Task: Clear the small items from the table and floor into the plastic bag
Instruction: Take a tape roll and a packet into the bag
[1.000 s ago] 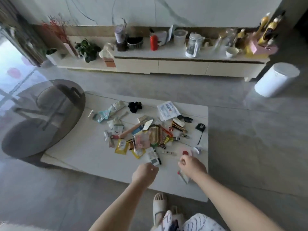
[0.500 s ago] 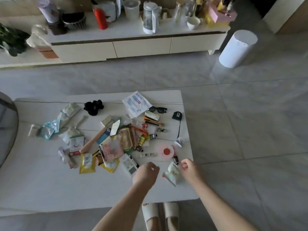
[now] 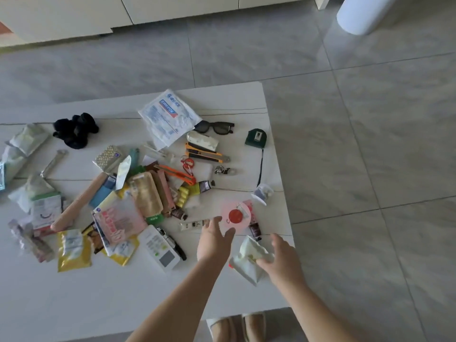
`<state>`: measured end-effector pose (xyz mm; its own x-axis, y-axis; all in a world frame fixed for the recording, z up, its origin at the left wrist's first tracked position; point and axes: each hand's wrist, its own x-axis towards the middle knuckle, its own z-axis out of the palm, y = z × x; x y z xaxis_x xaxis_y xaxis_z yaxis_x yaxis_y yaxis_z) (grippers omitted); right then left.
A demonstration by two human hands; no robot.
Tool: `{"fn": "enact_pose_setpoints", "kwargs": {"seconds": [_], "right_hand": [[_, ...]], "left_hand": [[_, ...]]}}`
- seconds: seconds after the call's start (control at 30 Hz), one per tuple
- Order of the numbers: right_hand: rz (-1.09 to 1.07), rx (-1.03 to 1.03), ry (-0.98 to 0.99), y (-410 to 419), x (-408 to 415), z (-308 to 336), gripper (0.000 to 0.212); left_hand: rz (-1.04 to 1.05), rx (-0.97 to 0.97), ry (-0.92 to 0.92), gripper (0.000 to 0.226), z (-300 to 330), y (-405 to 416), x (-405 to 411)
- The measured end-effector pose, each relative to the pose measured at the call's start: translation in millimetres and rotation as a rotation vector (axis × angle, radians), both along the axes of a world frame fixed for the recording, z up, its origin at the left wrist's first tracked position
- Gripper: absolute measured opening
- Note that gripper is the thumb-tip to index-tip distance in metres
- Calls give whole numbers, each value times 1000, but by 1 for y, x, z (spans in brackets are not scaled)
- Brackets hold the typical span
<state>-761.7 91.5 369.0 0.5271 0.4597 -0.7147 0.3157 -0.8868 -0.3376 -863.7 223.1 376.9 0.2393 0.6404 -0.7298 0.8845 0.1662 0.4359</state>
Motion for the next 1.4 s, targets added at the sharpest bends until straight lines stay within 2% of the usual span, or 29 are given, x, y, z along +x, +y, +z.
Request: {"fn": "enact_pose_setpoints", "kwargs": {"seconds": [0.2,0.27,0.4,0.53,0.7,0.87,1.03,1.2,1.4], "right_hand": [[125,-102,-136,2,-10,-44,85],[131,-134,-180,2,-10,-52,78],[123,-84,-201,3,-10,-60,44],[178,-68,-196,9,-7,-65,36],[192,-27,-80,7,-2,-60,31],[-19,95,134,2,10,-40,28],[-206,205,35,11,18,-33,29],[-204,235,3,33,12,-58,27],[-136,233,-94,51,9,-77,35]], "left_hand": [[-12,86,59,63,-38,10,24],[7,70,69,64,-46,11,29],[34,30,62,63,-58,15,35],[159,-18,53,54,-60,18,35],[289,-70,53,44,-50,18,21],[377,-100,75,33,-34,10,-3],[666,-237,-12,25,-26,-21,-34],[900,-454,-54,28,-35,-59,-49],[957,-497,-114,25,-50,-82,-41]]}}
